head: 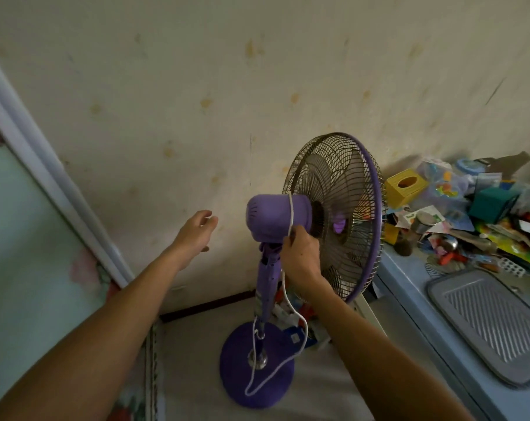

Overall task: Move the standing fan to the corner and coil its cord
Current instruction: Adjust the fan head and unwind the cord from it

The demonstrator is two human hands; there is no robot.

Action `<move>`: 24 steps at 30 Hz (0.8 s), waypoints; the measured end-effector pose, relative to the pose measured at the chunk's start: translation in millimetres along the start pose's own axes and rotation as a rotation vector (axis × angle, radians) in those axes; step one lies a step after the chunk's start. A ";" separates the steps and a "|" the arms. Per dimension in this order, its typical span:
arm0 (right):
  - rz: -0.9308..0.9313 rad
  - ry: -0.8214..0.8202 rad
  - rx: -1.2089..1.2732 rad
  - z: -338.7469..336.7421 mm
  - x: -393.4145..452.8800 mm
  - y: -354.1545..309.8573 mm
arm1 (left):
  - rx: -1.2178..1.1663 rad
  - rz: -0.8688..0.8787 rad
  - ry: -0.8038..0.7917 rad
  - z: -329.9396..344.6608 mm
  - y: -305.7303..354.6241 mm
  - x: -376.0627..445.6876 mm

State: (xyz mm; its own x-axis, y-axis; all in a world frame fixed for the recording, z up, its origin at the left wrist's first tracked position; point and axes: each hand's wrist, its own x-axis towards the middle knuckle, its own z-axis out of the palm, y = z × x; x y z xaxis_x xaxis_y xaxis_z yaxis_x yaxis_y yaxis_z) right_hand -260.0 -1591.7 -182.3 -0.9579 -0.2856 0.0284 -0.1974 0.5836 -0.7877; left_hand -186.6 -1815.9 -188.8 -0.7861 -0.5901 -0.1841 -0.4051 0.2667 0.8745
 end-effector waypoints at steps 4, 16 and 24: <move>-0.105 0.059 0.032 0.3 2.0 -8.4 | -0.013 -0.011 -0.020 -2.6 -10.9 2.0; -0.395 0.011 0.216 8.9 -7.0 -48.2 | 0.013 0.312 0.167 -29.4 16.6 -5.1; -0.477 -0.122 0.290 37.1 -28.4 -49.1 | 0.108 0.327 -0.053 -68.2 -19.3 -17.6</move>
State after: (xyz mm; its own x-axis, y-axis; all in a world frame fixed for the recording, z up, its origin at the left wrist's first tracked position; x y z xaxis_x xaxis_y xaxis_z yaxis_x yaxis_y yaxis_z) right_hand -215.3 -1640.5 -167.2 -0.7428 -0.5616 0.3646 -0.5201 0.1410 -0.8424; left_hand -133.2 -1862.7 -171.9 -0.9043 -0.4207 0.0731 -0.1722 0.5159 0.8392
